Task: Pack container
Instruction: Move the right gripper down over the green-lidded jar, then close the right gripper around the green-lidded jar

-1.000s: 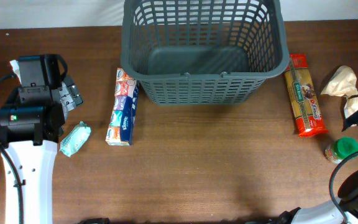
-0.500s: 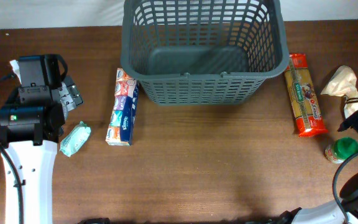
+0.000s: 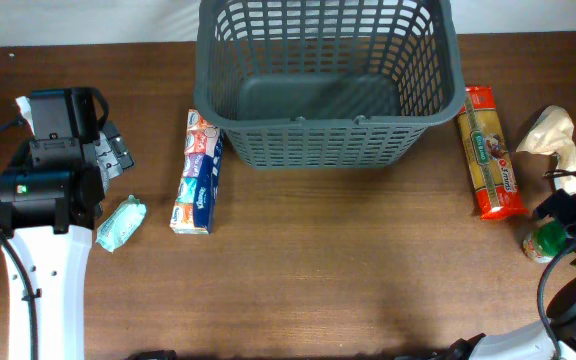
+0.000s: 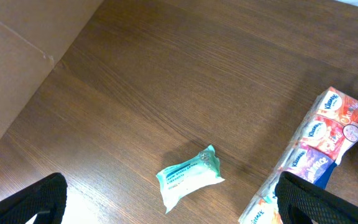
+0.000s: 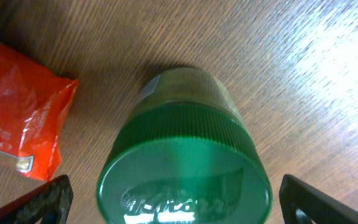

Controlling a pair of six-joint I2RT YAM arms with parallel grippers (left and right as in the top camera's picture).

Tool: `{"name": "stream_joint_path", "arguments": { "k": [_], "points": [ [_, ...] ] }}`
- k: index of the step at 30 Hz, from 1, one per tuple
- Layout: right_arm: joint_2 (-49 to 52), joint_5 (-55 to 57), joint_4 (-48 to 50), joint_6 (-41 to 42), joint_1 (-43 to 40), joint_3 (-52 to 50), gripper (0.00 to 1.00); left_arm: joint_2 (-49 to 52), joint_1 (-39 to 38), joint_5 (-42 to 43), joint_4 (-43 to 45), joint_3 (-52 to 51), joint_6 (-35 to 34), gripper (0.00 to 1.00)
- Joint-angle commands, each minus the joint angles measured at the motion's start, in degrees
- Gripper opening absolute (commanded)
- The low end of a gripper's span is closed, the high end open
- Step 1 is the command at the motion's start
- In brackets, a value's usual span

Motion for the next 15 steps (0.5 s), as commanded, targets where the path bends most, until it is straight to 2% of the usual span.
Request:
{"name": "stream_joint_path", "arguments": {
  "k": [1,15],
  "points": [
    [-0.8,-0.5,1.5,-0.4,-0.1,-2.1,0.99,-0.9,0.2,-0.4,-0.1,0.9,0.0,1.00],
    [-0.8,2.4,4.2,-0.3,-0.1,-4.0,0.99,-0.9,0.2,-0.4,-0.1,0.9,0.0,1.00]
  ]
}}
